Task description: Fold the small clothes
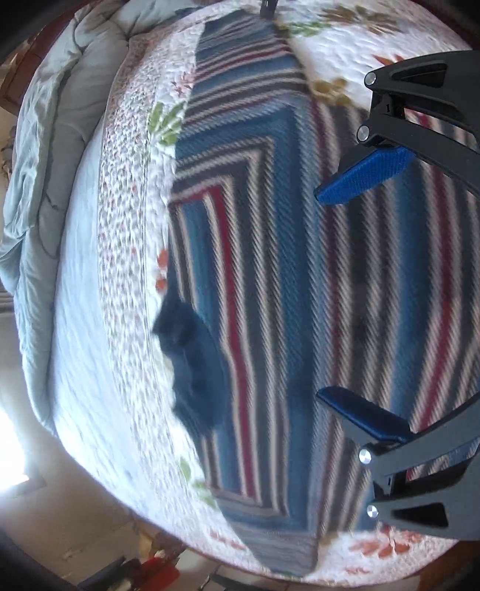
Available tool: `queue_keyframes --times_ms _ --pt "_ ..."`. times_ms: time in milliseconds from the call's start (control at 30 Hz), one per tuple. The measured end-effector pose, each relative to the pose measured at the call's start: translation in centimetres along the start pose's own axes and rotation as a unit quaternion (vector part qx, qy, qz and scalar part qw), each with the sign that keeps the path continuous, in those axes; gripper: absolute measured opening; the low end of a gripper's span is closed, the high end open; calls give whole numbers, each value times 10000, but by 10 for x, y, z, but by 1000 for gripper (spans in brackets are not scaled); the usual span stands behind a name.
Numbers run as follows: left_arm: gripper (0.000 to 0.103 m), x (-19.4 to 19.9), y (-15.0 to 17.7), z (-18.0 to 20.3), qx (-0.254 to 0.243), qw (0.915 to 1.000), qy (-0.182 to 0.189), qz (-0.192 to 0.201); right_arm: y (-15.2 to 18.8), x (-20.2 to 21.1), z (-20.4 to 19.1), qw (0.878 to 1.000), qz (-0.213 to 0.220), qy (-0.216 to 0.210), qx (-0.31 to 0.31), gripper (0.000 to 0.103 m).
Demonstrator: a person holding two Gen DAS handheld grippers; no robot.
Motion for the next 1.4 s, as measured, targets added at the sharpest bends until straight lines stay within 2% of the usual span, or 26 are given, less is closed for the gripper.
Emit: queue_keyframes --times_ms 133,233,367,467,533,600,700,767,833,867,967,1033,1100,1167,1200,1267,1333,1400 --pt "99 -13 -10 15 -96 9998 149 39 -26 -31 7 9995 -111 -31 -294 100" --pt "99 -19 -11 14 -239 9996 45 111 -46 -47 16 9980 -108 -147 -601 101" --pt "99 -27 -1 -6 -202 9997 -125 75 -62 -51 14 9980 45 -95 -623 100" --pt "99 -35 5 -23 -28 9998 -178 -2 -68 -44 6 9982 305 38 -510 59" --pt "99 -41 7 -32 67 9997 -192 -96 -67 -37 -1 9980 305 -204 -514 14" --pt "99 -44 9 -41 201 9996 -153 -139 -65 -25 -10 9974 360 -378 -487 13" --pt "99 -43 12 -51 270 9993 -202 -133 -63 8 -39 9944 1010 -318 47 12" --pt "99 -39 15 -60 301 9992 -226 -95 -53 31 -69 9884 1321 -576 489 12" --pt "99 -33 19 -71 350 9990 -289 -51 -35 52 -108 9800 1474 -906 983 12" --pt "99 -30 22 -78 395 9987 -319 -40 -17 63 -140 9724 1551 -1028 1408 12" --pt "99 -23 33 -104 596 9975 -384 -41 42 84 -205 9477 1682 -1259 2402 12" --pt "99 -20 39 -118 709 9964 -463 -34 84 87 -240 9318 1614 -1450 2909 13" --pt "99 -18 48 -134 835 9949 -562 -51 134 78 -272 9165 1316 -1601 3421 16" --pt "99 -19 55 -145 907 9941 -590 -113 183 65 -292 9044 903 -1743 3788 29" --pt "99 -20 57 -149 929 9938 -586 -142 207 59 -297 8973 633 -1840 3963 42" --pt "99 -20 62 -153 966 9936 -555 -165 242 59 -292 8852 341 -2077 4148 45" --pt "99 -20 65 -152 969 9939 -493 -157 270 67 -276 8830 135 -2310 4084 49" --pt "99 -20 66 -145 939 9949 -341 -162 274 73 -254 8900 67 -2426 3859 52"
Point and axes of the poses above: each gripper's, at about its wrist camera, not at the fingertips, and x roughly against the way its jaws point, z to its right, y to its underside, the point moved 7 cm from there along -x, roughly the way its jaws point, and after that the axes turned 15 degrees about -x, right-handed, at the moved point
